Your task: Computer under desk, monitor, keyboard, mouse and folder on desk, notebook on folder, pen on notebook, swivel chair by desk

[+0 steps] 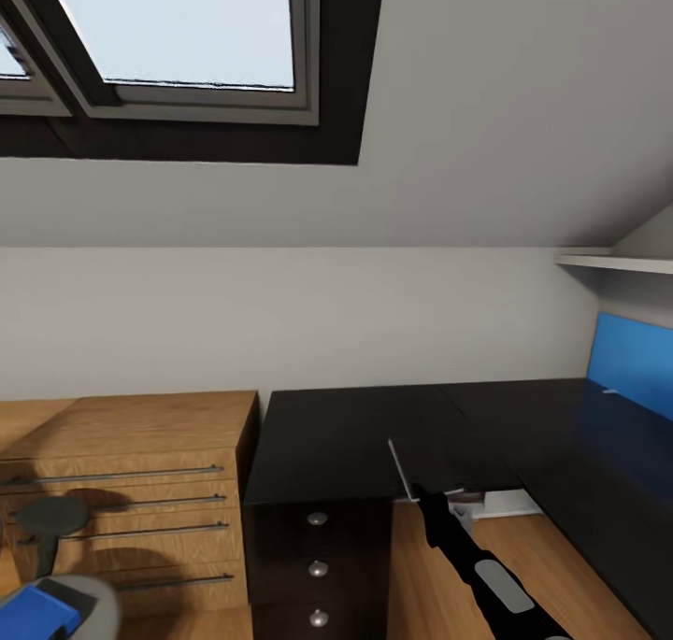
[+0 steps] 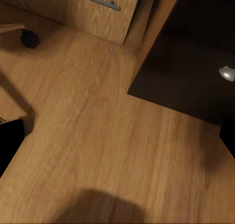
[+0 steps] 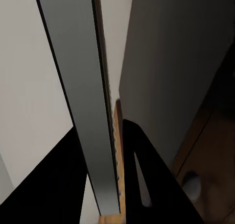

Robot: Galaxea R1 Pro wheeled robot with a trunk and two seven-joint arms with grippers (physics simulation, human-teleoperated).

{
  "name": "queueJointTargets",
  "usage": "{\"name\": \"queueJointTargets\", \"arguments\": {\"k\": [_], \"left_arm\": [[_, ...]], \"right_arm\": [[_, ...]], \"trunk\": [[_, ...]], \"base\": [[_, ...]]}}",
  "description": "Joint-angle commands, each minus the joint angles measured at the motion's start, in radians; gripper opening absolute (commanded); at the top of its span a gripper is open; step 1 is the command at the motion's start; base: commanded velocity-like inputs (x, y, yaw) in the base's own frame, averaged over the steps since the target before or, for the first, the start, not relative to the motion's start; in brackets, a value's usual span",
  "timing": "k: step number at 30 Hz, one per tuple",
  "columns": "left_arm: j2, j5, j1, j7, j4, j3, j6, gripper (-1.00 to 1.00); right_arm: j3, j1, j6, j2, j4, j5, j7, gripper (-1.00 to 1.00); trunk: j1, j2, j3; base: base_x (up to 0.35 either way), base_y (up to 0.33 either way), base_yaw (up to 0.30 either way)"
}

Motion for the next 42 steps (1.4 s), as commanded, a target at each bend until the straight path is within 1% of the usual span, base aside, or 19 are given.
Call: {"name": "queueJointTargets", "arguments": {"k": [1,9,28,42], "left_arm": [[0.0,0.009,-0.001,-0.004,0.001,-0.002,-0.003,1.0],[0.001,0.008,-0.001,-0.004,0.001,-0.003,-0.003,1.0],[0.002,0.01,-0.001,-0.004,0.001,-0.001,-0.003,1.0],[0.002,0.01,-0.001,-0.004,0.001,-0.001,-0.003,1.0]], "right_arm": [[0.005,-0.001,0.003,-0.001,0.0,-0.011,0.002,-1.0],[0.006,-0.001,0.007,-0.003,0.001,-0.011,0.002,-1.0],[0.006,-0.001,0.01,-0.002,0.001,-0.012,0.002,-1.0],[0.005,-0.001,0.01,-0.003,0.001,-0.012,0.002,-1.0]], "trunk": [[0.0,-0.001,-0.001],[0.0,-0.001,-0.001],[0.0,-0.001,-0.001],[0.054,-0.099,-0.045]], "base": [[0.224,0.0,0.0],[0.1,0.0,0.0],[0.005,0.0,0.0],[0.0,0.0,0.0]]}}
